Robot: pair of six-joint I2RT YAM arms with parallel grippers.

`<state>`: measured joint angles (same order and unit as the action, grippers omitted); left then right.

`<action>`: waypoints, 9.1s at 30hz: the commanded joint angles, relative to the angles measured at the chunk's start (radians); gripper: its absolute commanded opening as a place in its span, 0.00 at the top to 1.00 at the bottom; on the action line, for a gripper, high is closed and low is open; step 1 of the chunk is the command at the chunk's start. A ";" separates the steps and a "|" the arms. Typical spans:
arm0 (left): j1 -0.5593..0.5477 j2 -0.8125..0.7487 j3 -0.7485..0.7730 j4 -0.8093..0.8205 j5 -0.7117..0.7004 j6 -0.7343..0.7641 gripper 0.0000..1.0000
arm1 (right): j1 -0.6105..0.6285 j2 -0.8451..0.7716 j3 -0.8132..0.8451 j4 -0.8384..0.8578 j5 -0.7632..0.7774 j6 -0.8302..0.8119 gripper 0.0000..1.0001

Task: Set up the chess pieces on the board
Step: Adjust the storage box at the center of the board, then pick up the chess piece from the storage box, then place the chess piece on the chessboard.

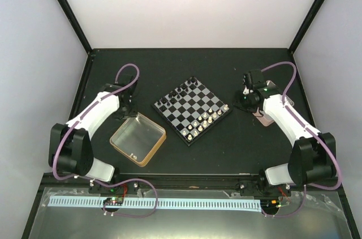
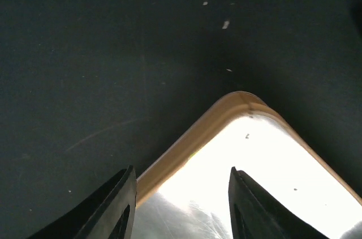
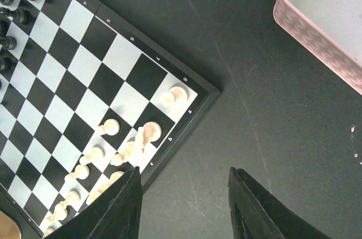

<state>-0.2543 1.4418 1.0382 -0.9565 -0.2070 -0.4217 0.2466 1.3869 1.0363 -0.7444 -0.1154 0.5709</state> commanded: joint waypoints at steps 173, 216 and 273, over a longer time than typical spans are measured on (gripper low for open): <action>-0.125 0.280 0.152 0.256 0.321 -0.080 0.69 | 0.016 0.256 0.270 -0.064 0.066 -0.059 0.57; -0.131 0.364 0.145 0.159 0.332 -0.097 0.87 | 0.016 0.203 0.200 -0.038 0.069 -0.043 0.57; -0.566 0.868 1.130 0.177 0.408 0.162 0.92 | -0.074 -0.200 -0.079 -0.107 0.310 -0.011 0.56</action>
<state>-0.8177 2.2929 2.1109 -0.8616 0.1635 -0.2813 0.1852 1.2129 0.9775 -0.8242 0.1513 0.5602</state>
